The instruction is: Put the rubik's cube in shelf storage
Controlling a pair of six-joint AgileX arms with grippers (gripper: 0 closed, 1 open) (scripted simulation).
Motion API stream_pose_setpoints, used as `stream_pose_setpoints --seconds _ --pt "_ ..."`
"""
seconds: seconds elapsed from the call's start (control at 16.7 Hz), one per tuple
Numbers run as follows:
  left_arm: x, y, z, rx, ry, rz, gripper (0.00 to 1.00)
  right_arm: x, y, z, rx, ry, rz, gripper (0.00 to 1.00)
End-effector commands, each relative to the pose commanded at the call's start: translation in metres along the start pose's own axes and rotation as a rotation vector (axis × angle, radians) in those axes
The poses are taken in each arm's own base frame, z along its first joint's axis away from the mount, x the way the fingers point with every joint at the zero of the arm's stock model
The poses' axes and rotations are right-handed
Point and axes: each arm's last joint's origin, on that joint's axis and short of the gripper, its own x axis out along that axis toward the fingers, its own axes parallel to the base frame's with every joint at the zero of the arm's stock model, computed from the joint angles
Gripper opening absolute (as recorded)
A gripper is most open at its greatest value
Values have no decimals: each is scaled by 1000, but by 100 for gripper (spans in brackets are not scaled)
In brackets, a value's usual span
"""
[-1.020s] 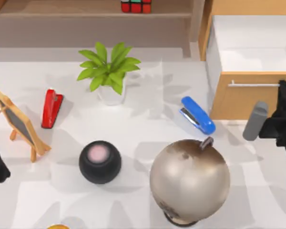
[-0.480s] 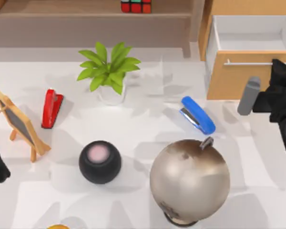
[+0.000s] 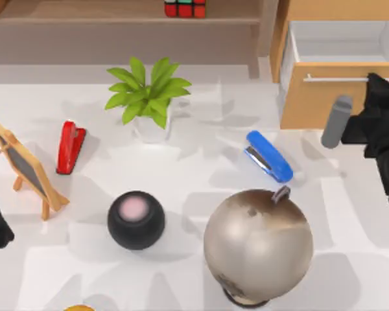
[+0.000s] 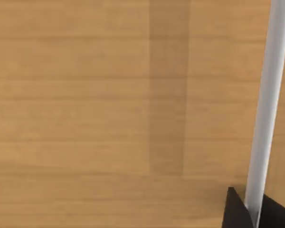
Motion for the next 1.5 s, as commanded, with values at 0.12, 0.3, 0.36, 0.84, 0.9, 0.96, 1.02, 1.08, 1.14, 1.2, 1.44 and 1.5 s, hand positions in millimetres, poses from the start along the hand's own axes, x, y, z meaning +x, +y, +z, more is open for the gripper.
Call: stream_pose_setpoints --seconds 0.12,0.3,0.36,0.84,0.9,0.96,1.02,1.08,1.14,1.2,1.44,1.5 --pt "0 0 0 0 0 0 100 14 0 0 0 0 1 0" --pt "0 0 0 0 0 0 100 35 2 0 -1 -1 7 0" --pt "0 0 0 0 0 0 100 40 2 0 -2 -2 9 0" --pt "0 0 0 0 0 0 100 51 1 0 2 -1 6 0" --pt "0 0 0 0 0 0 100 55 -1 0 4 0 0 0" --pt "0 0 0 0 0 0 100 61 -1 1 5 0 -4 0" --pt "0 0 0 0 0 0 100 67 -2 1 5 0 -6 0" --pt "0 0 0 0 0 0 100 73 -2 1 6 -1 -6 0" --pt "0 0 0 0 0 0 100 80 -1 1 6 -1 -4 0" --pt "0 0 0 0 0 0 100 87 -1 1 5 -2 -2 0" --pt "0 0 0 0 0 0 100 108 2 0 1 -2 11 0" --pt "0 0 0 0 0 0 100 110 2 0 0 -2 13 0"
